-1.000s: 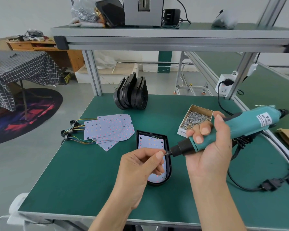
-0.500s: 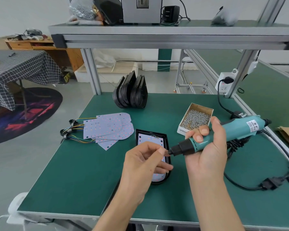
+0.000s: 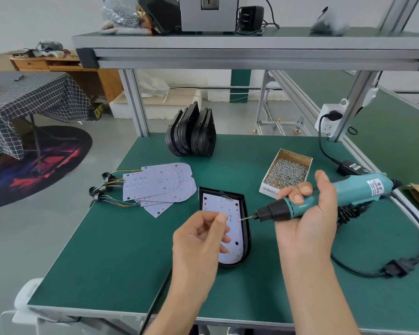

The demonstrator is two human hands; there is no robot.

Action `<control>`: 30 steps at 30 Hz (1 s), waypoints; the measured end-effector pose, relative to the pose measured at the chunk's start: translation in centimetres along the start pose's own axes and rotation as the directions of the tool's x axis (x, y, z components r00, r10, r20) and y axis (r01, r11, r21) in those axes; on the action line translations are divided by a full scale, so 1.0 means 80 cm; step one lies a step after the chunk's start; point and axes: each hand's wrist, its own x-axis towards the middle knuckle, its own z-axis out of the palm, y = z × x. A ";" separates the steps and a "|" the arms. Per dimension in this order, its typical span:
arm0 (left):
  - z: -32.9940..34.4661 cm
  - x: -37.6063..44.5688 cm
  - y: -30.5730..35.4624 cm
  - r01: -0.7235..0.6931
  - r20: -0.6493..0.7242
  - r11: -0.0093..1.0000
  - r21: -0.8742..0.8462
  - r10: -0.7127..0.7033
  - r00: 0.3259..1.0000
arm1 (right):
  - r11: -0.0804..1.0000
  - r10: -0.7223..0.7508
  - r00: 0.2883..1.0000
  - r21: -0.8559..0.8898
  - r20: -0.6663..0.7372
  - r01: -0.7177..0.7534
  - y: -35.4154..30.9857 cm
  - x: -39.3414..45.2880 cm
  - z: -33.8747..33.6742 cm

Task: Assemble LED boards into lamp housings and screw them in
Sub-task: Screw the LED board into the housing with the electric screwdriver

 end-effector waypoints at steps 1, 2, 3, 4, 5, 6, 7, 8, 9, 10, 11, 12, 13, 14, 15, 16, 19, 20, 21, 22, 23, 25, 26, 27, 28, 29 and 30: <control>0.001 -0.001 -0.001 -0.004 0.008 1.000 0.003 0.004 1.000 | 1.000 0.002 1.000 0.003 0.000 -0.002 0.000 0.000 0.000; 0.003 -0.002 0.000 -0.002 0.020 1.000 -0.008 0.003 1.000 | 1.000 0.003 1.000 0.004 0.002 -0.003 0.000 0.000 0.000; 0.005 -0.002 0.001 0.003 0.034 1.000 -0.031 -0.002 0.999 | 1.000 0.004 1.000 0.005 0.002 -0.004 0.001 -0.001 0.000; 0.006 -0.003 0.003 0.014 0.048 0.998 -0.056 -0.012 0.999 | 1.000 0.005 1.000 0.003 0.000 -0.005 0.001 -0.001 0.000; 0.007 -0.003 0.005 0.026 0.061 0.997 -0.077 -0.021 0.998 | 1.000 0.006 1.000 0.001 -0.004 -0.006 0.001 -0.001 0.000; 0.008 -0.004 0.006 0.035 0.072 0.995 -0.091 -0.028 0.997 | 1.000 0.005 1.000 -0.002 -0.007 -0.005 0.001 -0.001 0.001; 0.008 -0.004 0.005 0.040 0.081 0.995 -0.095 -0.033 0.996 | 1.000 0.001 1.000 -0.005 -0.009 -0.001 0.001 -0.001 0.001; 0.008 -0.004 0.005 0.045 0.088 0.995 -0.094 -0.036 0.995 | 1.000 -0.003 1.000 -0.008 -0.009 0.003 0.000 -0.001 0.001; 0.009 -0.005 0.005 0.047 0.094 0.995 -0.090 -0.039 0.995 | 1.000 -0.005 1.000 -0.009 -0.008 0.005 0.000 -0.001 0.001; 0.009 -0.006 0.005 0.048 0.097 0.995 -0.083 -0.040 0.994 | 1.000 -0.005 1.000 -0.009 -0.008 0.005 0.000 -0.001 0.001; 0.009 -0.006 0.005 0.046 0.100 0.996 -0.074 -0.039 0.994 | 1.000 -0.003 1.000 -0.009 -0.007 0.003 0.001 -0.001 0.001; 0.010 -0.007 0.005 0.043 0.105 0.997 -0.069 -0.036 0.994 | 1.000 -0.004 1.000 -0.009 -0.003 0.004 0.001 -0.002 0.001; 0.011 -0.008 0.004 0.039 0.109 0.997 -0.068 -0.032 0.994 | 1.000 -0.005 1.000 -0.009 0.003 0.005 0.002 -0.002 0.001; 0.012 -0.008 0.004 0.037 0.110 0.997 -0.070 -0.029 0.994 | 1.000 -0.006 1.000 -0.010 0.008 0.006 0.003 -0.003 0.001; 0.013 -0.008 0.004 0.035 0.107 0.997 -0.071 -0.027 0.994 | 1.000 -0.005 1.000 -0.013 0.010 0.006 0.003 -0.004 0.001; 0.013 -0.008 0.003 0.034 0.100 0.997 -0.069 -0.027 0.995 | 1.000 -0.007 1.000 -0.018 0.010 0.007 0.004 -0.005 0.001; 0.015 -0.008 0.003 0.026 0.085 0.997 -0.066 -0.020 0.996 | 0.999 -0.021 1.000 -0.043 0.011 0.021 0.005 -0.007 0.003; 0.015 -0.008 0.002 0.024 0.082 0.997 -0.068 -0.018 0.996 | 0.998 -0.028 1.000 -0.053 0.013 0.028 0.005 -0.008 0.003; 0.016 -0.009 0.001 0.022 0.078 0.997 -0.068 -0.017 0.997 | 0.997 -0.035 0.999 -0.066 0.015 0.036 0.006 -0.009 0.004; 0.016 -0.009 0.001 0.024 0.074 0.998 -0.064 -0.019 0.997 | 0.996 -0.045 0.999 -0.082 0.016 0.046 0.006 -0.010 0.003; 0.016 -0.009 -0.001 0.026 0.072 0.998 -0.059 -0.022 0.997 | 0.994 -0.056 0.998 -0.097 0.017 0.057 0.007 -0.012 0.002; 0.015 -0.008 -0.004 0.035 0.067 0.998 -0.054 -0.031 0.997 | 0.993 -0.065 0.998 -0.096 0.016 0.066 0.008 -0.014 0.001; 0.014 -0.008 -0.005 0.039 0.063 0.998 -0.053 -0.036 0.997 | 0.995 -0.066 0.998 -0.080 0.009 0.067 0.008 -0.014 -0.001; 0.013 -0.009 -0.007 0.042 0.058 0.998 -0.052 -0.039 0.998 | 0.995 -0.069 0.998 -0.070 0.001 0.069 0.008 -0.014 -0.003; 0.012 -0.009 -0.009 0.046 0.053 0.998 -0.051 -0.043 0.998 | 0.995 -0.070 0.998 -0.074 0.002 0.070 0.009 -0.014 -0.004; 0.011 -0.009 -0.010 0.049 0.047 0.997 -0.055 -0.047 0.998 | 0.994 -0.066 0.998 -0.084 0.015 0.067 0.009 -0.014 -0.005; 0.010 -0.009 -0.012 0.053 0.041 0.997 -0.063 -0.051 0.998 | 0.995 -0.058 0.998 -0.086 0.033 0.060 0.010 -0.014 -0.006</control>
